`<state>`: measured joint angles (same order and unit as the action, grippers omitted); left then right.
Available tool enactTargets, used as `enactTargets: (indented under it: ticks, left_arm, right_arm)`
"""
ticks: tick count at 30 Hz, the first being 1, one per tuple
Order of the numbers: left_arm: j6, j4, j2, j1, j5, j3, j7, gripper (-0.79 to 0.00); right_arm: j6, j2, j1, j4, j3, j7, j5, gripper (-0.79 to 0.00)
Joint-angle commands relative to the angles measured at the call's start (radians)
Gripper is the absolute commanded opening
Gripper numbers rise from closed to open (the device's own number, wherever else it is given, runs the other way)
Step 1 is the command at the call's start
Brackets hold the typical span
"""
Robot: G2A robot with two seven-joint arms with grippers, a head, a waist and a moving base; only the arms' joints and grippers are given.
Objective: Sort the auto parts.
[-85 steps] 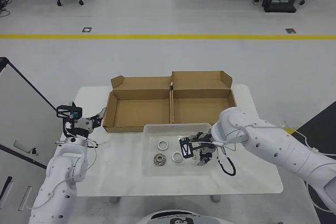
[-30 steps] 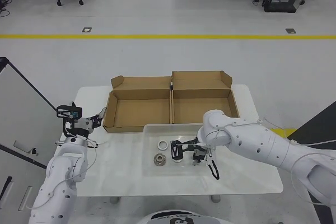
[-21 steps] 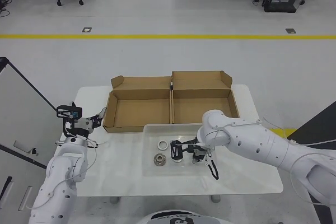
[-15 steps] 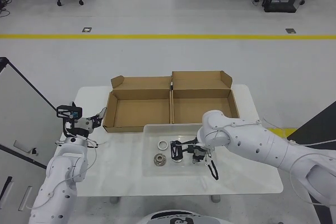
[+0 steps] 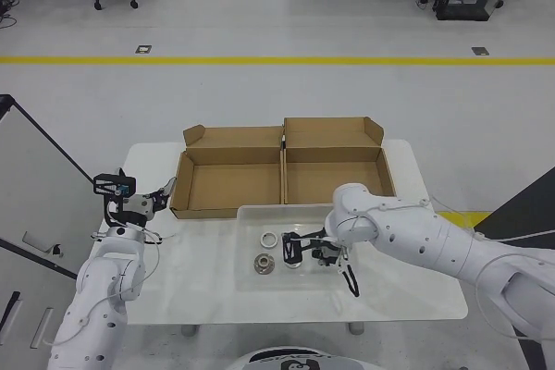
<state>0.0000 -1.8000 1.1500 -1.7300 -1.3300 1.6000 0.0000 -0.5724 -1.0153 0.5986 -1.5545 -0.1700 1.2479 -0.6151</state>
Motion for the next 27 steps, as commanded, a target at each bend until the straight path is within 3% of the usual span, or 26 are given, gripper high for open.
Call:
enactTargets:
  ticks: [1, 8, 13, 21, 27]
  left_arm:
    - [0.000, 0.000, 0.000, 0.000, 0.000, 0.000, 0.000, 0.000]
    - [0.000, 0.000, 0.000, 0.000, 0.000, 0.000, 0.000, 0.000]
    - [0.000, 0.000, 0.000, 0.000, 0.000, 0.000, 0.000, 0.000]
    - [0.000, 0.000, 0.000, 0.000, 0.000, 0.000, 0.000, 0.000]
    - [0.000, 0.000, 0.000, 0.000, 0.000, 0.000, 0.000, 0.000]
  right_arm:
    - [0.014, -0.002, -0.001, -0.004, 0.000, 0.014, -0.011, -0.785]
    - [0.038, 0.002, -0.025, -0.060, 0.000, 0.039, 0.011, -0.785]
    - [0.039, 0.032, -0.087, -0.123, 0.000, 0.039, 0.085, -0.785]
    - [-0.044, 0.136, -0.206, -0.176, -0.023, -0.044, 0.255, -0.785]
    - [-0.160, 0.232, -0.218, -0.156, -0.089, -0.160, 0.346, -0.785]
